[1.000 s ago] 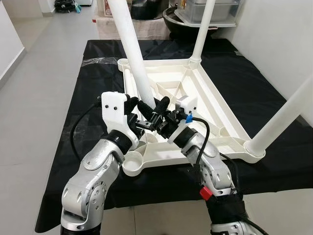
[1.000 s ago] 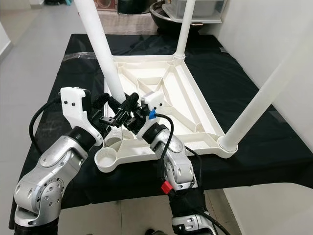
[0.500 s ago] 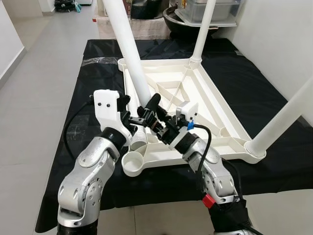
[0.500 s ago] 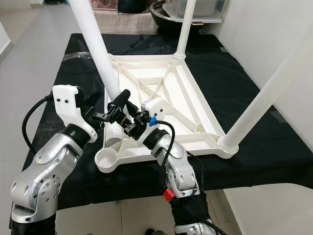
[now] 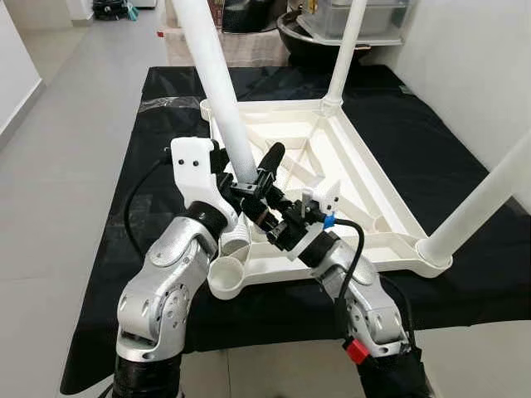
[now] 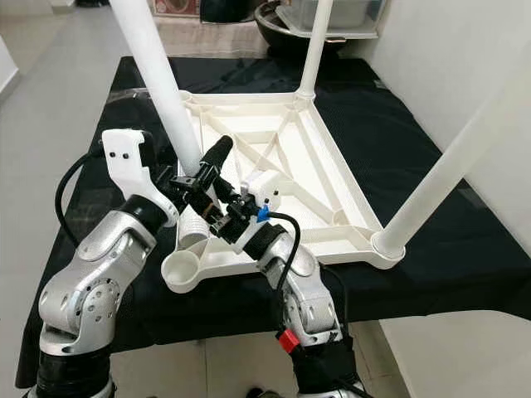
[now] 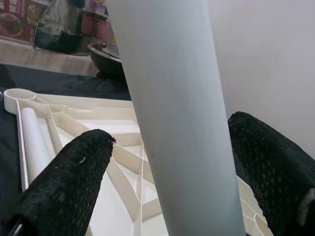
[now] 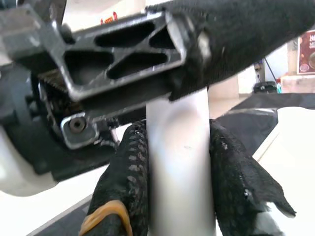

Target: Building children table

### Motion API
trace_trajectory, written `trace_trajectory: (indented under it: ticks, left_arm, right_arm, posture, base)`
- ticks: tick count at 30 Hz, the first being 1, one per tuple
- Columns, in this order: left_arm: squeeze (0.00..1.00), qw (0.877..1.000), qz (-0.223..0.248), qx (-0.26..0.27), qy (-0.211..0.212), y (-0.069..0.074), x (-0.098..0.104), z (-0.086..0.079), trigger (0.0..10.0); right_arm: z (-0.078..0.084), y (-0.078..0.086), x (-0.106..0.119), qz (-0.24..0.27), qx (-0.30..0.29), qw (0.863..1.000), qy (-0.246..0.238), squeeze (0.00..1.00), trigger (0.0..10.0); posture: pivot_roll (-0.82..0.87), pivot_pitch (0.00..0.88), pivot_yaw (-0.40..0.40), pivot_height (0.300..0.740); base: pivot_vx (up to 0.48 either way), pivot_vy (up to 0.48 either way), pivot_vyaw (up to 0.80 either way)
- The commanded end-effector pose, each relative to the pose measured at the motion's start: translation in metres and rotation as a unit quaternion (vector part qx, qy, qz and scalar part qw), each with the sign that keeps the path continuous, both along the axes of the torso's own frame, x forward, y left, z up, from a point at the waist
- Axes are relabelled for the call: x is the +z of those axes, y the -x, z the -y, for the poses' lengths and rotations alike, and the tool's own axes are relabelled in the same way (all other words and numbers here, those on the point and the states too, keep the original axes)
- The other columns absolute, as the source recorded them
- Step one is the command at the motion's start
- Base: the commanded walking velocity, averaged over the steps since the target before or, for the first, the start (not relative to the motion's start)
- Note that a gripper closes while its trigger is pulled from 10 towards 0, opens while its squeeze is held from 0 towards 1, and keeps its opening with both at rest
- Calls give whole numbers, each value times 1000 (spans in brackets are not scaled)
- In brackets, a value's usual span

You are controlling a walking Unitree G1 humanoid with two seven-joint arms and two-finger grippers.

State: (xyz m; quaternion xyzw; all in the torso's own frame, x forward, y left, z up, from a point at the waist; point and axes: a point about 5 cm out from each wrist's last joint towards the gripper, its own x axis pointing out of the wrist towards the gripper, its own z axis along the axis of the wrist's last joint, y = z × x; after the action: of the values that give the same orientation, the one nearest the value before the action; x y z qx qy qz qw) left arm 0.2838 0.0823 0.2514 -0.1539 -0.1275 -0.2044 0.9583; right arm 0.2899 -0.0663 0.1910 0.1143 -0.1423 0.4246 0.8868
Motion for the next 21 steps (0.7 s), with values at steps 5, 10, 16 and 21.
trace_trajectory:
  ticks: [5,10,16,21]
  left_arm:
    - [0,1000,2,-1,4,-2,0,2,10000]
    - [0,1000,4,-2,3,-3,1,3,10000]
    - [0,1000,7,1,5,-5,1,2,0]
    - [0,1000,8,5,4,-5,0,1,0]
  right_arm:
    - [-4,9,8,33,24,999,-3,0,0]
    - [-6,11,7,33,32,999,-1,0,0]
    - [-9,16,6,39,42,998,4,0,0]
    - [-11,20,6,44,53,998,6,0,0]
  posture:
    - [45,104,-64,740]
    - [43,106,-64,740]
    - [43,105,-61,740]
    - [39,100,-60,740]
  base:
    - [0,0,0]
    - [0,0,0]
    - [0,0,0]
    - [0,0,0]
